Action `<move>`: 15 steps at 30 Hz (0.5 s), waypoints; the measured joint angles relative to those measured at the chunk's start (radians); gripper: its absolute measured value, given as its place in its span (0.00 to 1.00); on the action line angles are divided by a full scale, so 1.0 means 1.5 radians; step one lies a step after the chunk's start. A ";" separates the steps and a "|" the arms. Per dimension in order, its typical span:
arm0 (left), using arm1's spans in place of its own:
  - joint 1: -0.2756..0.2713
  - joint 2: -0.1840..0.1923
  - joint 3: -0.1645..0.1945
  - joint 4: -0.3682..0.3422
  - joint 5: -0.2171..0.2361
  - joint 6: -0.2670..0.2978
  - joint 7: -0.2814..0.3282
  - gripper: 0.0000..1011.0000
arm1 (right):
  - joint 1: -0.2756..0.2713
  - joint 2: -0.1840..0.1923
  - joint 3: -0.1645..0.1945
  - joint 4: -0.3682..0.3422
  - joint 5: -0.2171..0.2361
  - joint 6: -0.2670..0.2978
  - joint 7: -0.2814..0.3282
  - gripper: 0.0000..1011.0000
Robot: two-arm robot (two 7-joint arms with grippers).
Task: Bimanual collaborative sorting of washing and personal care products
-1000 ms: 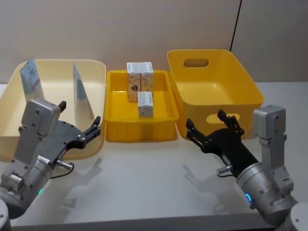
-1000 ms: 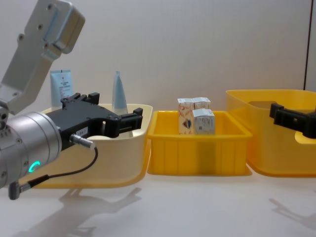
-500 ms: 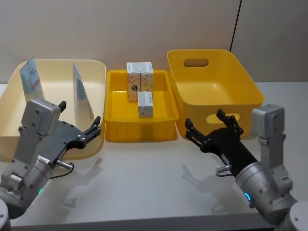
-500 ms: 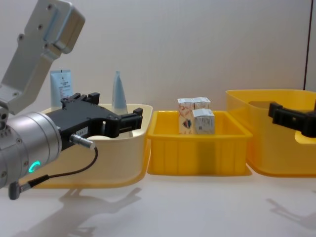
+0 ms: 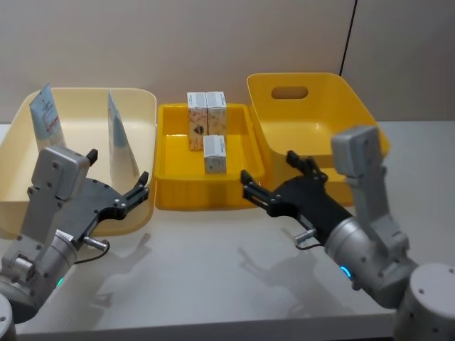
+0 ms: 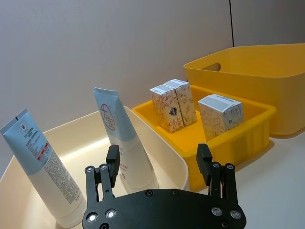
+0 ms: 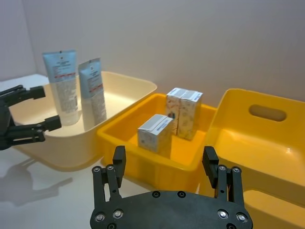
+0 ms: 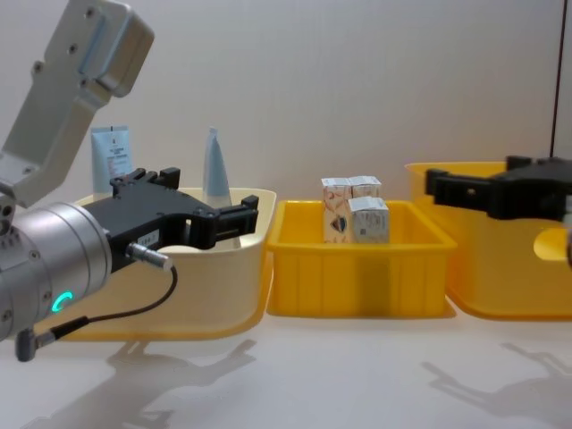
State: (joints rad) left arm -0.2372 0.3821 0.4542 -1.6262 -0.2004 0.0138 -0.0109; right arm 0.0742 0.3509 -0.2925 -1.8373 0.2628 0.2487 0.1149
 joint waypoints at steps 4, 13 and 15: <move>0.000 0.000 0.000 0.000 0.000 0.000 0.000 0.99 | 0.026 -0.001 -0.015 -0.003 -0.005 0.056 0.005 0.99; 0.000 0.000 0.000 0.000 0.000 0.000 0.000 0.99 | 0.094 -0.016 -0.042 0.018 -0.029 0.172 -0.001 0.99; 0.000 0.000 0.000 0.000 0.000 0.000 0.000 0.99 | 0.111 -0.023 -0.045 0.029 -0.034 0.191 -0.007 0.99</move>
State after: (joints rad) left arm -0.2372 0.3821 0.4542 -1.6262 -0.2004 0.0138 -0.0110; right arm 0.2399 0.3157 -0.3600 -1.7933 0.2114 0.5357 0.1038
